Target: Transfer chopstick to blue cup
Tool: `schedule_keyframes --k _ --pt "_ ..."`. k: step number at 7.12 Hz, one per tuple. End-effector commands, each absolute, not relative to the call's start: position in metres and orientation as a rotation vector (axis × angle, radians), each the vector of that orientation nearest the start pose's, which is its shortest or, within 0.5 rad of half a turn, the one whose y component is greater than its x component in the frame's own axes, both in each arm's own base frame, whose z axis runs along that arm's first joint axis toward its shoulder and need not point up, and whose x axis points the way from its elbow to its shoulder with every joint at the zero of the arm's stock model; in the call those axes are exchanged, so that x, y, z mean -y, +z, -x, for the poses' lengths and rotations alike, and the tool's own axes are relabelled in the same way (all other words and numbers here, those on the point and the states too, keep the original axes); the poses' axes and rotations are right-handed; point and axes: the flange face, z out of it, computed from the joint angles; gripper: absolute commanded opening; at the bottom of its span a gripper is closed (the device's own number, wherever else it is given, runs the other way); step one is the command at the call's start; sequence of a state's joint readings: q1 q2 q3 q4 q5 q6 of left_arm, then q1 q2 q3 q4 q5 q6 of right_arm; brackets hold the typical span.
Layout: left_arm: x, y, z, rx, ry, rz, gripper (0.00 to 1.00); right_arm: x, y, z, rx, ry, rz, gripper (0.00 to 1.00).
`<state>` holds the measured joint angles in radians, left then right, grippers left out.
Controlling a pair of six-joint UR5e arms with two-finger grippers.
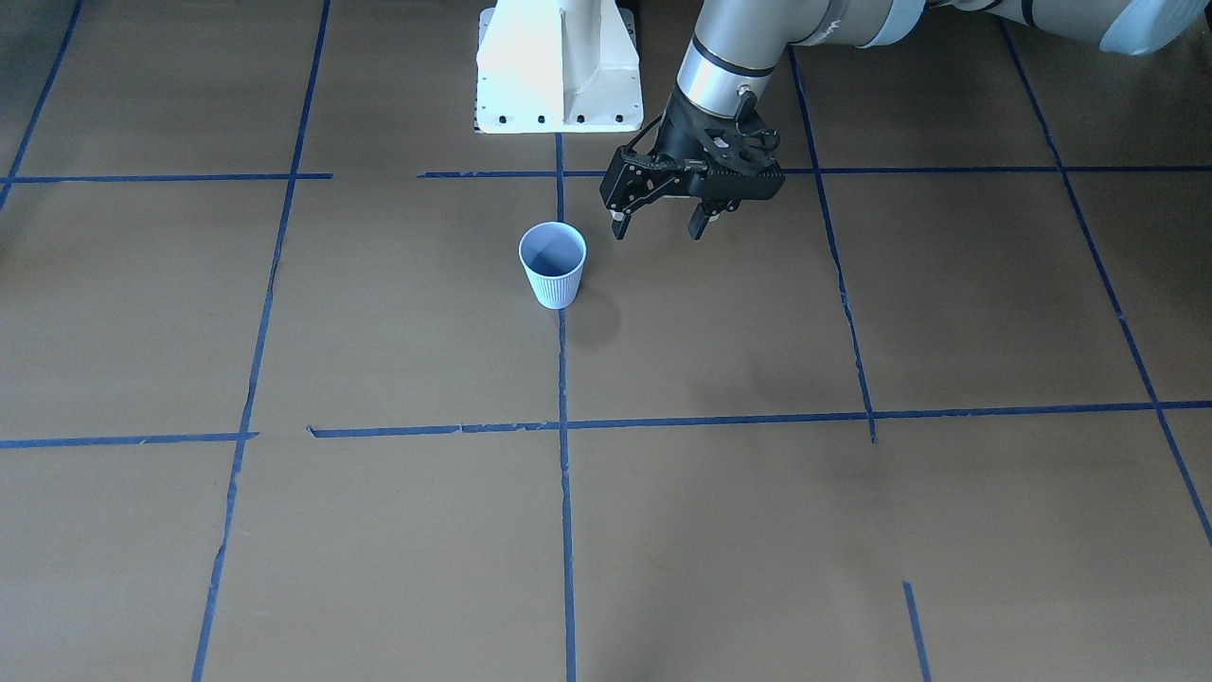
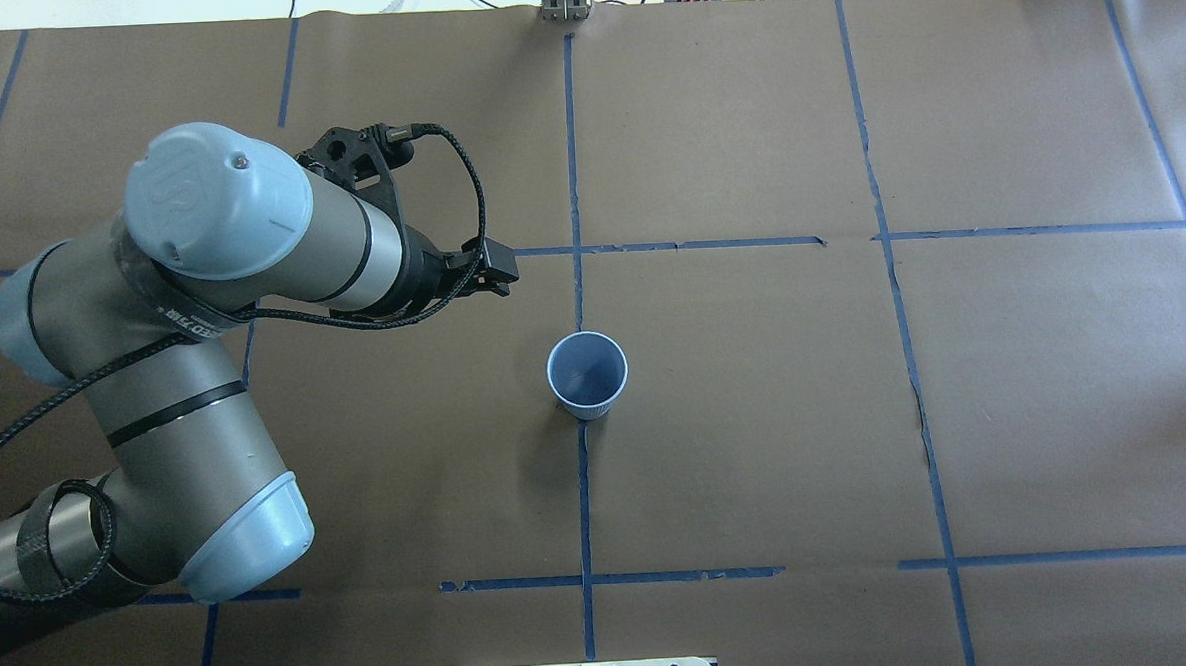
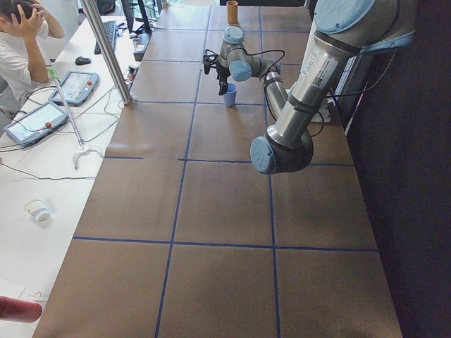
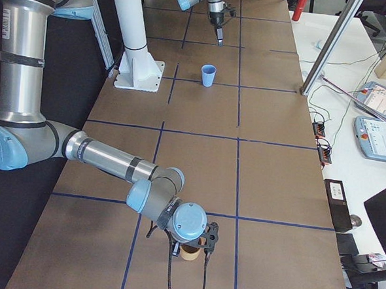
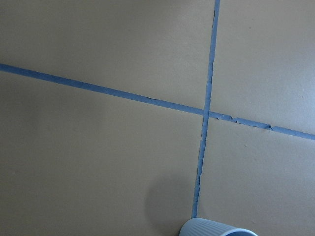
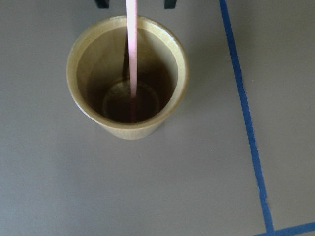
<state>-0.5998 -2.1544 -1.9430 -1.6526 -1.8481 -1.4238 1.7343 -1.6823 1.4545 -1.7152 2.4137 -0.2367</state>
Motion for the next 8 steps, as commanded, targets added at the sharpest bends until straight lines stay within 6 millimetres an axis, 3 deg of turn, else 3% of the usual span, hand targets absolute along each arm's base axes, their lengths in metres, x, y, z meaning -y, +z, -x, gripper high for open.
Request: schedule_keyframes --k 1,2,3,4,5,6,7,8 --pt "0.419 0.157 -0.425 -1.064 -0.265 -0.147 1.00 0.387 0.762 -0.117 0.909 0.076 0.172 0.00" --pt "0.419 0.156 -0.426 -1.066 -0.263 -0.147 1.00 0.383 0.732 -0.117 0.907 0.072 0.161 0.00" --pt "0.419 0.156 -0.426 -1.066 -0.263 -0.147 1.00 0.373 0.670 -0.118 0.895 0.073 0.169 0.00" --pt "0.419 0.158 -0.426 -1.063 -0.262 -0.146 1.00 0.357 0.620 -0.128 0.894 0.086 0.158 0.00" --pt "0.420 0.159 -0.427 -1.059 -0.263 -0.146 1.00 0.339 0.594 -0.157 0.856 0.121 0.146 0.00" --pt "0.421 0.160 -0.427 -1.057 -0.264 -0.145 1.00 0.330 0.568 -0.165 0.832 0.138 0.160 0.00" --pt "0.420 0.160 -0.428 -1.059 -0.263 -0.144 1.00 0.355 0.510 -0.174 0.829 0.137 0.146 0.00" --pt "0.420 0.158 -0.427 -1.061 -0.261 -0.146 1.00 0.390 0.452 -0.162 0.881 0.115 0.153 0.00"
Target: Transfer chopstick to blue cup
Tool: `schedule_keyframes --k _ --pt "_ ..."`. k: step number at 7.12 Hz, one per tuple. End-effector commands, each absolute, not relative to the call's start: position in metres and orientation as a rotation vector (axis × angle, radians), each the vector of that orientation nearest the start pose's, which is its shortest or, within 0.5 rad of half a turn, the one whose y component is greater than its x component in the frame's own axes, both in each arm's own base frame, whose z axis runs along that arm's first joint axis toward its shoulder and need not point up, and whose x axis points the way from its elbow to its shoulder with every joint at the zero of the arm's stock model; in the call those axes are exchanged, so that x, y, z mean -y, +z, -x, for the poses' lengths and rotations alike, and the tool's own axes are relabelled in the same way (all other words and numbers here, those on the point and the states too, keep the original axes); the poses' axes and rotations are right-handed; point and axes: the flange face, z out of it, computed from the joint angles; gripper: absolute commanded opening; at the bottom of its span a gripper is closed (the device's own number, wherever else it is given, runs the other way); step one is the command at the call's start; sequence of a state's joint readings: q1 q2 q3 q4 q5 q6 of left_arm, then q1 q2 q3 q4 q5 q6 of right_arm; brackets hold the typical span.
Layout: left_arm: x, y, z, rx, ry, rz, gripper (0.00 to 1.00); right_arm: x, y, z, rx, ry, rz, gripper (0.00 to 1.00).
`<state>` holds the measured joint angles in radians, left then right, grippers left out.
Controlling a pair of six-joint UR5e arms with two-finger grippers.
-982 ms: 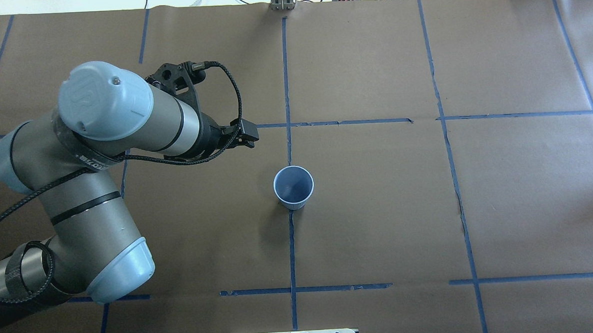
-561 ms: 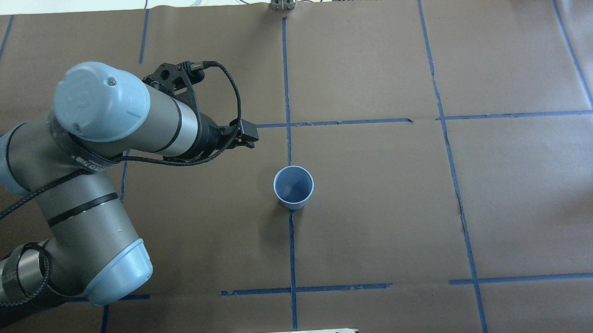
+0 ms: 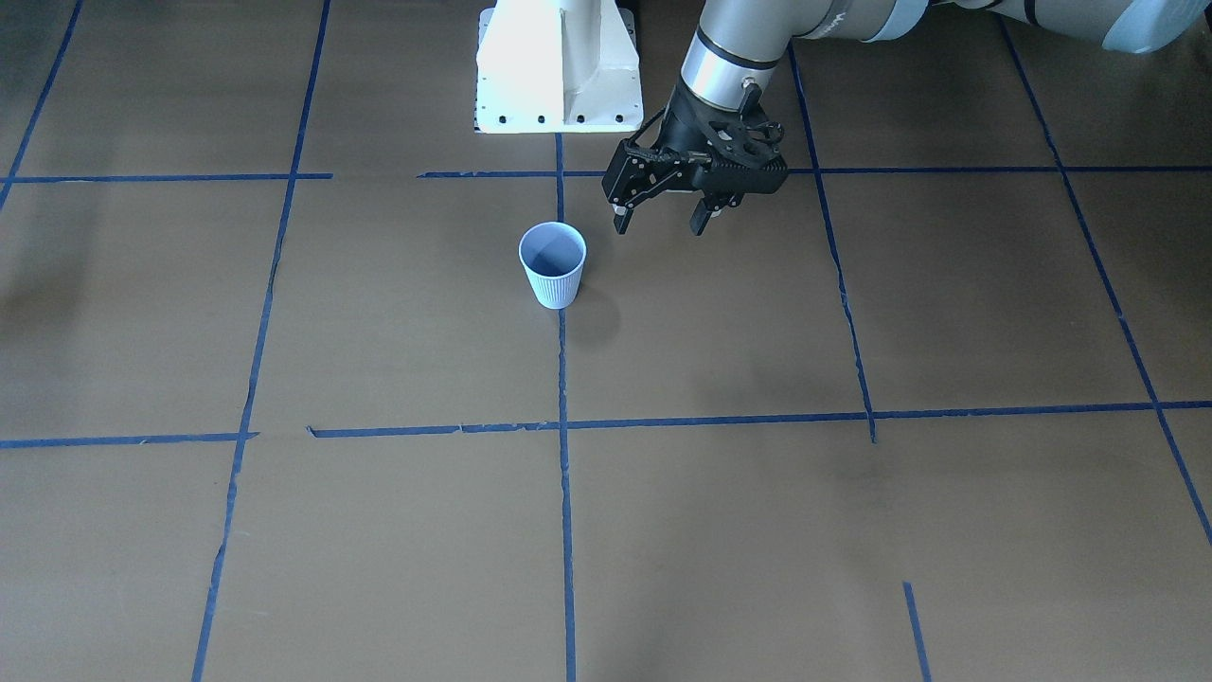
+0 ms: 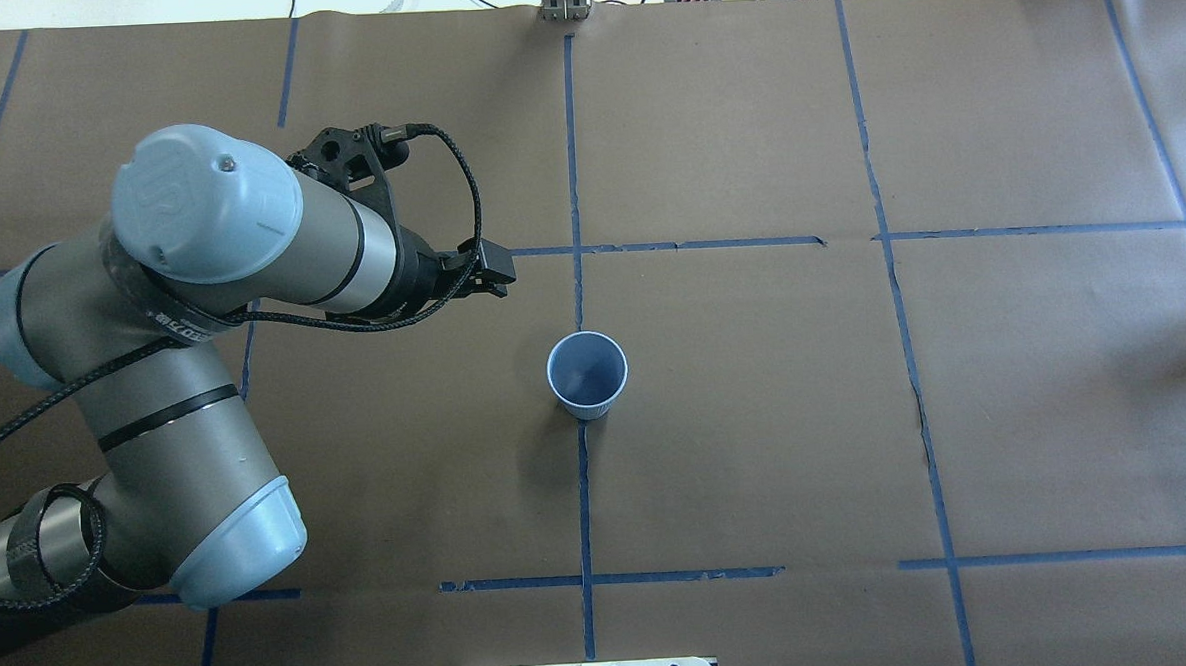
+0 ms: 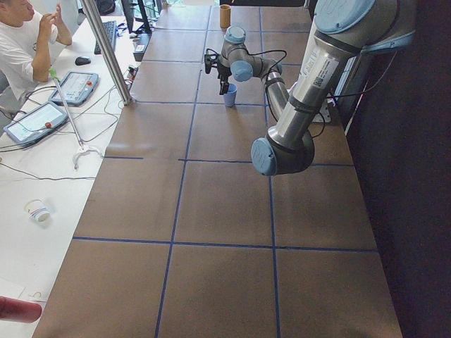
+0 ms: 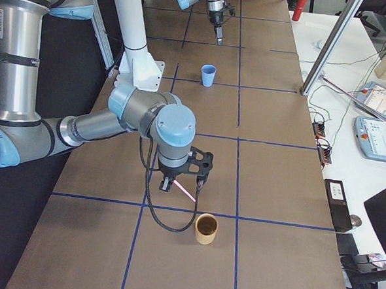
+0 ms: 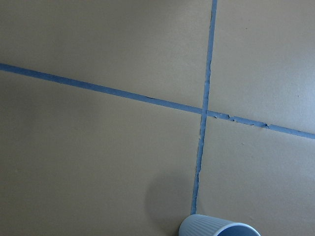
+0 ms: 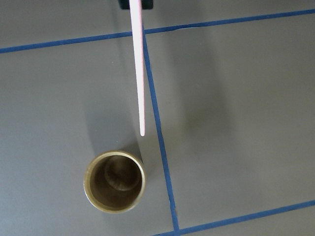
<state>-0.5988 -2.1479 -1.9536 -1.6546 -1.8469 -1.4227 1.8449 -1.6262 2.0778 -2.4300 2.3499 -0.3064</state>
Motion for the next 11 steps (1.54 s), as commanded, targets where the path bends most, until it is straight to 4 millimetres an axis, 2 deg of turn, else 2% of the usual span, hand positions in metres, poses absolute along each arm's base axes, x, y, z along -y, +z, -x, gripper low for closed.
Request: schedule_keyframes --k 1,2,3,4,5,6,7,8,9,10,11 --pt "0.420 0.158 -0.426 -1.063 -0.262 -0.148 1.00 0.427 0.403 -0.127 0.978 0.052 0.129 0.00" --pt "0.420 0.159 -0.426 -1.061 -0.263 -0.147 1.00 0.460 0.365 -0.073 1.072 -0.041 0.108 0.00" --pt "0.421 0.158 -0.425 -1.062 -0.265 -0.150 1.00 0.483 0.327 -0.021 1.179 -0.113 0.106 0.00" --pt "0.423 0.157 -0.422 -1.065 -0.272 -0.153 1.00 0.499 0.285 0.049 1.235 -0.151 0.187 0.00" --pt "0.425 0.159 -0.415 -1.064 -0.282 -0.159 1.00 0.505 0.247 0.120 1.290 -0.170 0.285 0.01" --pt "0.433 0.167 -0.402 -1.065 -0.301 -0.172 1.00 0.505 0.230 0.187 1.322 -0.217 0.341 0.02" --pt "0.441 0.179 -0.390 -1.075 -0.319 -0.190 1.00 0.516 0.228 0.237 1.341 -0.252 0.351 0.02" --pt "0.444 0.189 -0.384 -1.088 -0.325 -0.203 1.00 0.520 0.216 0.276 1.353 -0.240 0.386 0.01" --pt "0.447 0.189 -0.382 -1.089 -0.330 -0.207 1.00 0.524 0.200 0.312 1.356 -0.243 0.418 0.01" --pt "0.447 0.189 -0.382 -1.089 -0.332 -0.206 1.00 0.519 0.188 0.335 1.355 -0.272 0.430 0.01" --pt "0.447 0.190 -0.383 -1.089 -0.330 -0.203 1.00 0.517 0.187 0.342 1.352 -0.280 0.436 0.01"
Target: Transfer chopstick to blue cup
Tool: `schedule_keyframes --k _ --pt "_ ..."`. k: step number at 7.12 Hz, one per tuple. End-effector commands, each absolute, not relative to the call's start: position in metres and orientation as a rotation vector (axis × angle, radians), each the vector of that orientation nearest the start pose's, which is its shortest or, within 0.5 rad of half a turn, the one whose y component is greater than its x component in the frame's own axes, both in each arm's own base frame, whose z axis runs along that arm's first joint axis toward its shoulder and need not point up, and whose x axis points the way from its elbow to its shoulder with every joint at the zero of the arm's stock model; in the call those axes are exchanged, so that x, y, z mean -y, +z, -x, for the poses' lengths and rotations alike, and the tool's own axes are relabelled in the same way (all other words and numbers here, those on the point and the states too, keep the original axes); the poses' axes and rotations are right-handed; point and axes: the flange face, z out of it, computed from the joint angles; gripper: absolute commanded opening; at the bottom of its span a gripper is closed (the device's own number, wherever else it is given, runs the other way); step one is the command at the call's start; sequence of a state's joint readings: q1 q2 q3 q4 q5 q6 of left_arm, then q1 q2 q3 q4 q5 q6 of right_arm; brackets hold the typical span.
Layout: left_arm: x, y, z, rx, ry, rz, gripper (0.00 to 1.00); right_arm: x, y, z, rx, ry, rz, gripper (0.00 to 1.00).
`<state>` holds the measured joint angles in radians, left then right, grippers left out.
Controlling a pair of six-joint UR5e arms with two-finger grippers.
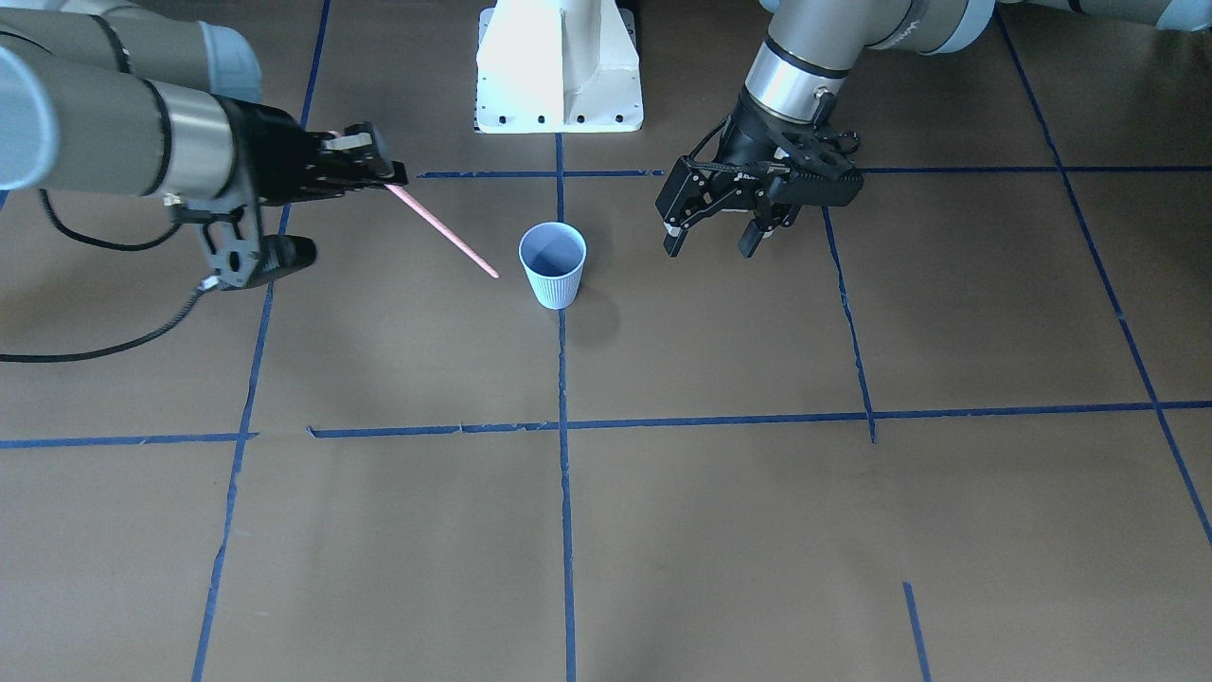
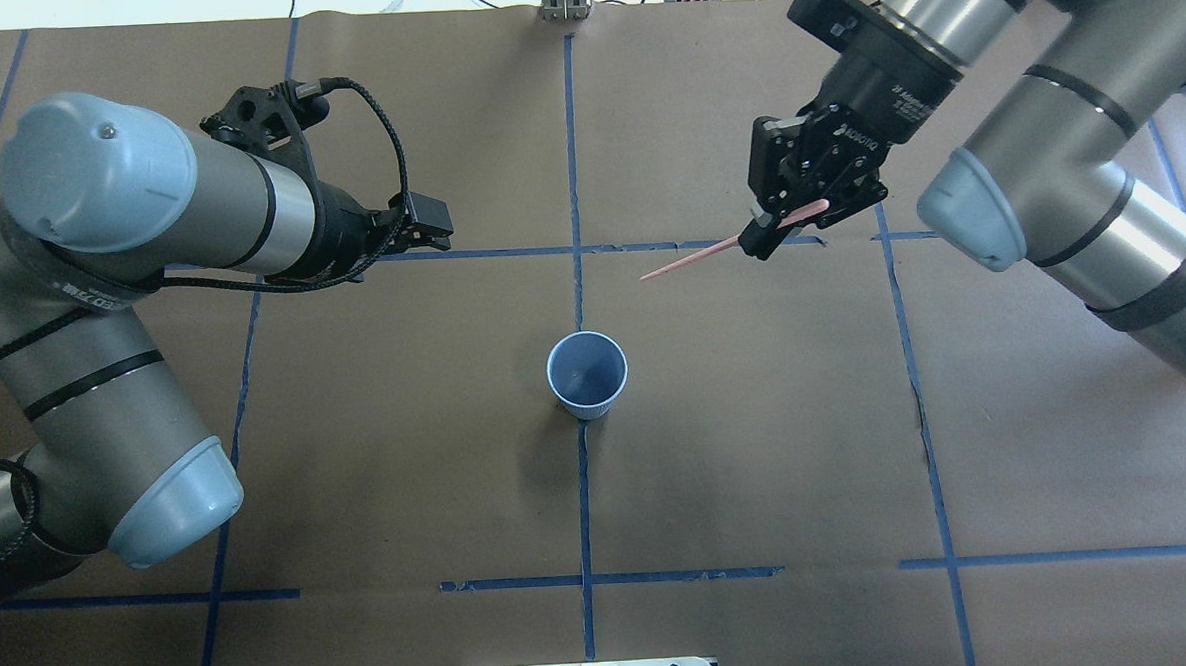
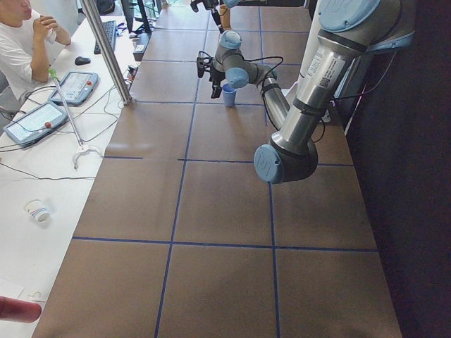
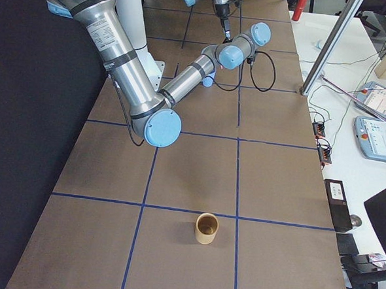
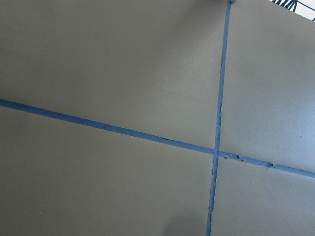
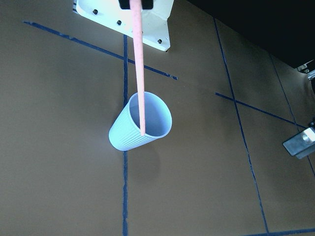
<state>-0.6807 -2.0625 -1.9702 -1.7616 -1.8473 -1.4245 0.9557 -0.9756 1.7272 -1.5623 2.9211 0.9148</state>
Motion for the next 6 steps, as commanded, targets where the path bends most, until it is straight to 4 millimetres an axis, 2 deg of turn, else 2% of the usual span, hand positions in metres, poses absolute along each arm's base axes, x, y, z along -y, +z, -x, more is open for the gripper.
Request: schedule_keyframes --k 1,3,4,5,6 --pt "0.447 0.190 -0.383 -1.088 -0.332 -0.204 1.00 0.515 0.178 0.353 1.353 -0.298 0.441 0.01" --pt "0.447 0.191 -0.384 -1.086 -0.331 -0.202 1.00 0.498 0.176 0.378 1.343 -0.335 0.475 0.03" --pt "0.447 0.192 -0.385 -1.084 -0.330 -0.202 1.00 0.489 0.184 0.397 1.322 -0.344 0.500 0.03" --pt "0.447 0.193 -0.386 -1.082 -0.331 -0.199 1.00 0.492 0.191 0.407 1.306 -0.333 0.517 0.04" --pt "0.447 0.194 -0.387 -1.081 -0.330 -0.197 1.00 0.489 0.199 0.422 1.272 -0.323 0.494 0.11"
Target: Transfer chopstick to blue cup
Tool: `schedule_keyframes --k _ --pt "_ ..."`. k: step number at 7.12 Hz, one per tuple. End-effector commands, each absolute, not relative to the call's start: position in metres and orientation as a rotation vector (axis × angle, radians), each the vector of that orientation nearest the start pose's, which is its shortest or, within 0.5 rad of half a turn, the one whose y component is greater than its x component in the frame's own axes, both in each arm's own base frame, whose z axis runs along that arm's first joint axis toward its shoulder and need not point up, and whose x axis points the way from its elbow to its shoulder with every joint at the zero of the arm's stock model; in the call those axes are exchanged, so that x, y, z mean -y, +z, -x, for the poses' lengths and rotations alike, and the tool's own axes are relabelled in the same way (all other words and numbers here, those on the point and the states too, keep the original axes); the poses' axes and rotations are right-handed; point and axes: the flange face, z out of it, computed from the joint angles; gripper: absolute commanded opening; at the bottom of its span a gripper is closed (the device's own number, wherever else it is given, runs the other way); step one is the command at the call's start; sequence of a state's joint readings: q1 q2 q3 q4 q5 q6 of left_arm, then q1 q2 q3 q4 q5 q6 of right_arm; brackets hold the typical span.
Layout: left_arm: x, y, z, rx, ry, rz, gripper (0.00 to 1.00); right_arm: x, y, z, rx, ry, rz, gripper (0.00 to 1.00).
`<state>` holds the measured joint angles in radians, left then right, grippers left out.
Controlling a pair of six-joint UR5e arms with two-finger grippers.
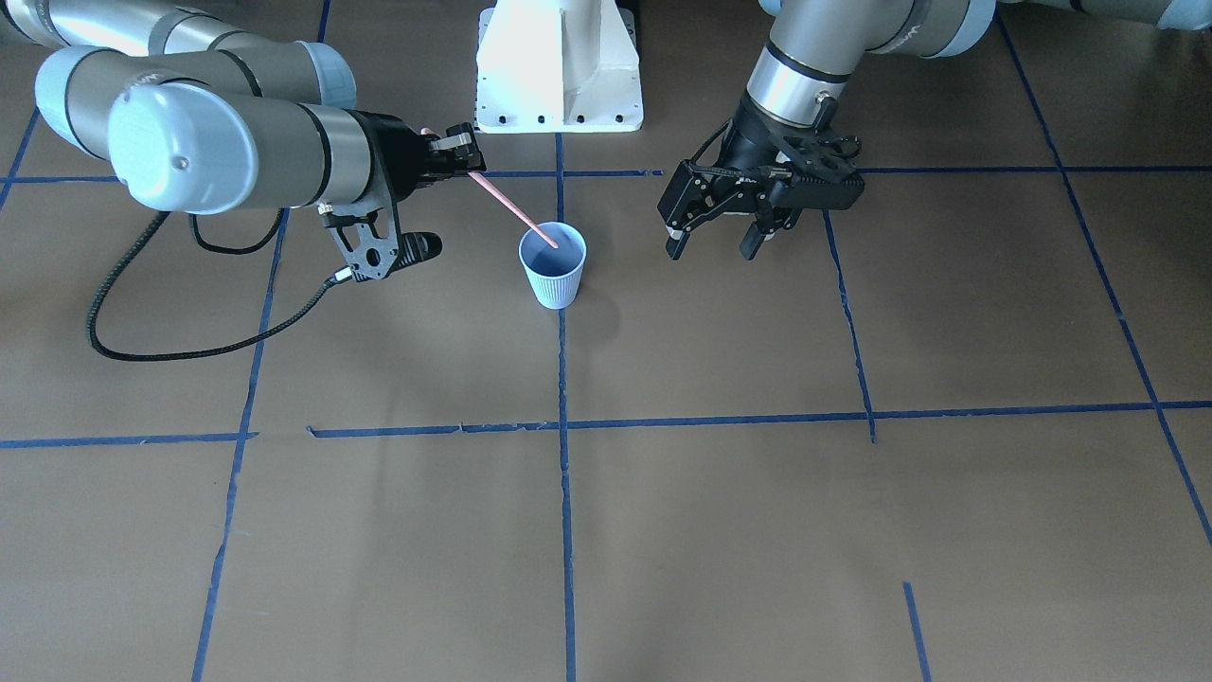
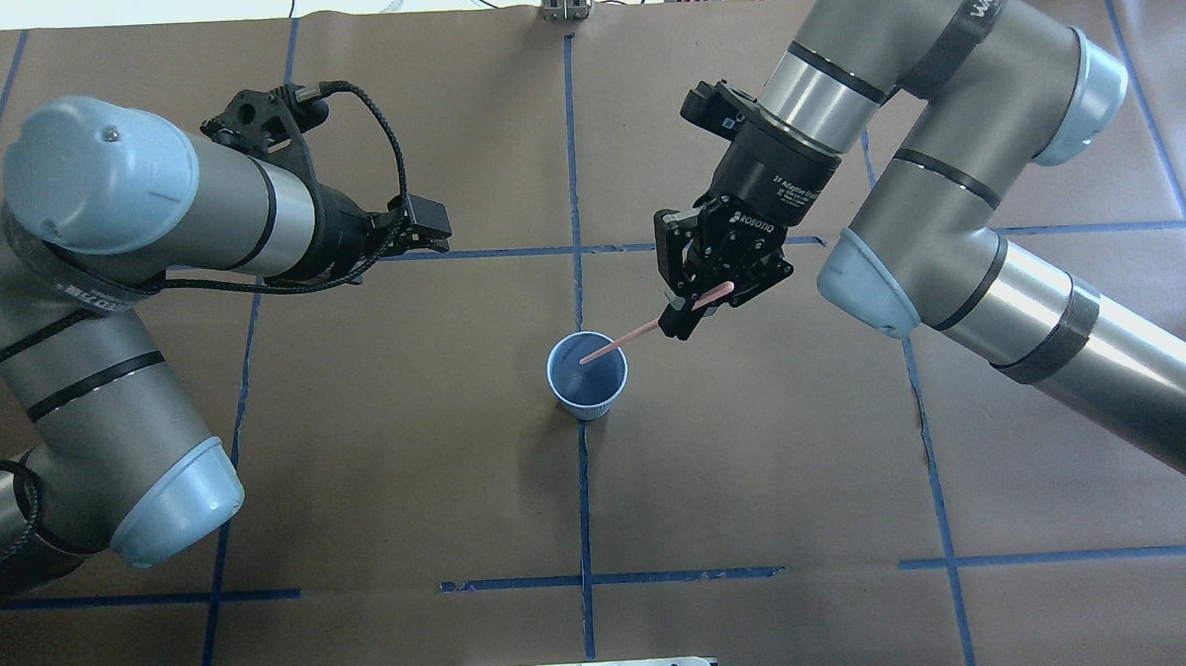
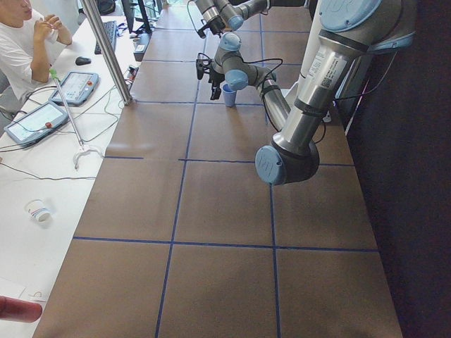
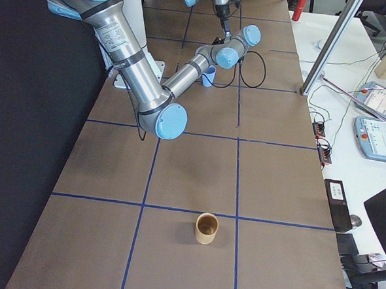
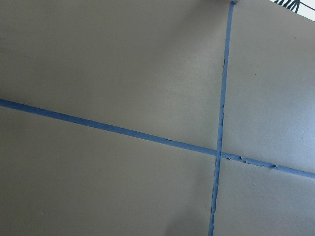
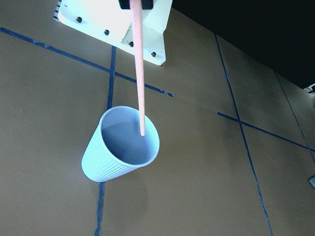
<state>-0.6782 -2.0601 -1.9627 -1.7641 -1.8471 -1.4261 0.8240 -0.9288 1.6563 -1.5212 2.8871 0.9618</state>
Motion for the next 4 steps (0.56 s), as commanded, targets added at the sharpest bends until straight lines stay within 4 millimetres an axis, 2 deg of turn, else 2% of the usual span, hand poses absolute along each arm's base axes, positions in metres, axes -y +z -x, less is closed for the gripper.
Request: schedule_keyframes --k 1,2,3,4 --pt "0.447 0.195 -0.389 -1.078 -0.329 -0.195 1.00 0.485 0.205 0.440 1.241 -0.321 0.487 0.25" --pt "0.448 0.198 -0.391 -1.073 -0.329 -0.192 1.00 0.486 0.199 0.450 1.227 -0.320 0.461 0.99" --pt "0.448 0.198 -0.392 -1.071 -0.330 -0.191 1.00 0.486 0.196 0.449 1.215 -0.284 0.469 1.00" --pt "0.448 0.198 -0.391 -1.074 -0.328 -0.193 1.00 0.481 0.188 0.440 1.228 -0.287 0.449 1.00"
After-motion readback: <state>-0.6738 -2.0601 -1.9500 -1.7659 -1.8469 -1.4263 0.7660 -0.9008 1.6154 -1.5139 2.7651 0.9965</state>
